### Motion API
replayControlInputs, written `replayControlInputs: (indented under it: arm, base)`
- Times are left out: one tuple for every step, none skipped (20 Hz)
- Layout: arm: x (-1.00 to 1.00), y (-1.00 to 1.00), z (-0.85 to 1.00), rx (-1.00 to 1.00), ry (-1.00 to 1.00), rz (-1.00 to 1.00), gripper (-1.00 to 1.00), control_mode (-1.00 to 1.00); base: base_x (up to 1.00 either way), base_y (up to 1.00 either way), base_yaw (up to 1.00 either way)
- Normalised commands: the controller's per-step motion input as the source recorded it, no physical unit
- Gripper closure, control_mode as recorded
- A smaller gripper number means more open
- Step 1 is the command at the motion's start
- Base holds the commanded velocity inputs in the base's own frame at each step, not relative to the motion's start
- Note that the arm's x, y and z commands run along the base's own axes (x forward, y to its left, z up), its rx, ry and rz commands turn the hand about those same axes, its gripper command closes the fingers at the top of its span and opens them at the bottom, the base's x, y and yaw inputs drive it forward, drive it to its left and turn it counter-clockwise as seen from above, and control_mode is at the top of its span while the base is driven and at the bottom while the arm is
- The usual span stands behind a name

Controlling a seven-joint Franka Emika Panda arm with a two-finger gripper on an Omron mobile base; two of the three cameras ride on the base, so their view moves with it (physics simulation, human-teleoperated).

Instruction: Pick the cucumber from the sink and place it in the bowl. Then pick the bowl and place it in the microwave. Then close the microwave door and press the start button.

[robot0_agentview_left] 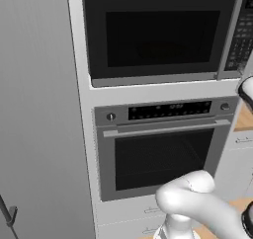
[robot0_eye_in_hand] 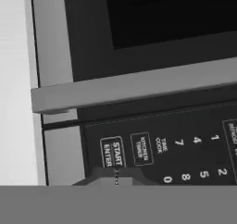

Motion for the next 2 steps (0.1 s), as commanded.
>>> replayControlInputs:
  arm:
    - [-1.0, 0.0, -0.03, 0.0, 0.0, 0.04, 1.0, -1.0]
    - [-1.0, 0.01, -0.14, 0.0, 0.0, 0.05, 1.0, -1.0]
  base:
    - [0.0, 0.0, 0.0]
    - [0.0, 0.0, 0.0]
